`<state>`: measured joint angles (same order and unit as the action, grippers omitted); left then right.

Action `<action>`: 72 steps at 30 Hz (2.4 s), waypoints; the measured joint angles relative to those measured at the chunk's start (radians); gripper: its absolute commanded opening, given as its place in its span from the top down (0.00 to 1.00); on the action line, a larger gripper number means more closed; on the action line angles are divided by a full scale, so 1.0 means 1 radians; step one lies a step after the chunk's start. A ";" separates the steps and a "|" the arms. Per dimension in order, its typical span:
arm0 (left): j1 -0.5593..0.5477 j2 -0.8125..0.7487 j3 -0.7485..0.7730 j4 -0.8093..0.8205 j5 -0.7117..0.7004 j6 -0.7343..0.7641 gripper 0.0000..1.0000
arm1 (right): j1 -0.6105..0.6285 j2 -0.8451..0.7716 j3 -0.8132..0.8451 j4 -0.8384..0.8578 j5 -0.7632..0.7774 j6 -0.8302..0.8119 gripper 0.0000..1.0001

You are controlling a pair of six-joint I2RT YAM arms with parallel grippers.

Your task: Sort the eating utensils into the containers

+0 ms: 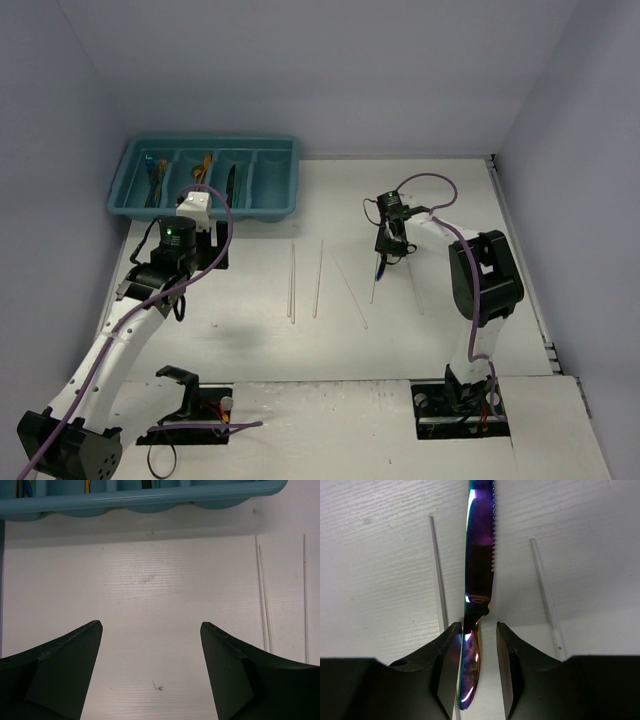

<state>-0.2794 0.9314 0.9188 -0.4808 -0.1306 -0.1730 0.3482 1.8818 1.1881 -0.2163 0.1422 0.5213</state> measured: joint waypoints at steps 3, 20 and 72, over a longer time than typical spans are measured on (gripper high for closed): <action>0.000 0.000 0.000 0.001 0.002 0.000 0.23 | 0.004 0.014 0.003 0.004 0.005 0.002 0.70; -0.003 0.004 0.000 0.012 0.089 -0.049 0.23 | 0.014 0.027 0.014 0.023 0.038 0.023 1.00; -0.571 0.635 0.301 0.494 0.282 -0.430 0.72 | 0.111 -0.506 0.003 0.040 -0.290 0.134 1.00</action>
<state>-0.8501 1.5666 1.2203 0.0136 0.1518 -0.6026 0.4595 1.3758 1.1908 -0.1764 -0.1475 0.6548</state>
